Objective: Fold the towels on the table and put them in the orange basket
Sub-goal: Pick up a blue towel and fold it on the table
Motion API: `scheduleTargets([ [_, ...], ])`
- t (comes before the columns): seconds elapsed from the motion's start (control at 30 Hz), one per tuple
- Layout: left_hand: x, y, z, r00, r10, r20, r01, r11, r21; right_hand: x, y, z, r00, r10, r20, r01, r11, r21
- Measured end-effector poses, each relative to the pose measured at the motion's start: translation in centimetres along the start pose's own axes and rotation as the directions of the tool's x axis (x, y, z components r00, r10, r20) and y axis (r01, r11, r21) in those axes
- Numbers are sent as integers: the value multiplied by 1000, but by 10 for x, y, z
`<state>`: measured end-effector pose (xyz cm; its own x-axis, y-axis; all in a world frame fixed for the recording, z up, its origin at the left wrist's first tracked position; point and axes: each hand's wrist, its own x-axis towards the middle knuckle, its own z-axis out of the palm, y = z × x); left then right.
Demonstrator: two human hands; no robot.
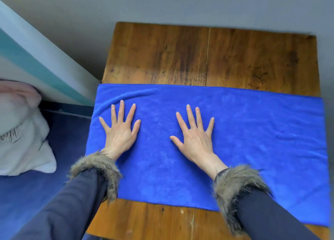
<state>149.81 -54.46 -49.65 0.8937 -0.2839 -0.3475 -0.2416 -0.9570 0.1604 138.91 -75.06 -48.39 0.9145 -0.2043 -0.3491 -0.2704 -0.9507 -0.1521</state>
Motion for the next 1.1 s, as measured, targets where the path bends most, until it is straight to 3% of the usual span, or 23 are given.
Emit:
scheduleTargets([
  [0.13, 10, -12, 1, 997, 80, -24, -80, 997, -7, 11, -10, 6, 997, 55, 53, -52, 997, -53],
  [0.23, 7, -22, -4, 985, 123, -121, -138, 983, -122, 10, -14, 3, 994, 83, 73, -77, 994, -83],
  [0.33, 9, -46, -18, 946, -49, -321, -33, 969, -245, 7, -24, -4, 994, 88, 60, -84, 994, -65],
  [0.43, 25, -79, -32, 914, -340, -223, 197, 850, -488, 9, -46, -8, 997, 64, 48, -64, 998, -8],
  [0.63, 54, -90, -47, 922, -369, -116, 239, 779, -580, 12, -84, -2, 996, 35, 80, -35, 999, -8],
  [0.73, 60, -86, -51, 893, -441, -93, 302, 738, -603, 10, -90, 1, 984, 108, 142, -106, 994, -27],
  [0.83, 53, -85, -54, 898, -424, -115, 273, 743, -611, 10, -90, 1, 973, 138, 186, -135, 990, -29],
  [0.97, 43, -88, -64, 913, -313, -262, 146, 850, -506, 13, -100, 0, 967, 152, 204, -147, 988, -37],
  [1.1, 50, -84, -86, 887, -288, -360, 56, 842, -536, 19, -120, 1, 966, 172, 191, -170, 985, -30],
])
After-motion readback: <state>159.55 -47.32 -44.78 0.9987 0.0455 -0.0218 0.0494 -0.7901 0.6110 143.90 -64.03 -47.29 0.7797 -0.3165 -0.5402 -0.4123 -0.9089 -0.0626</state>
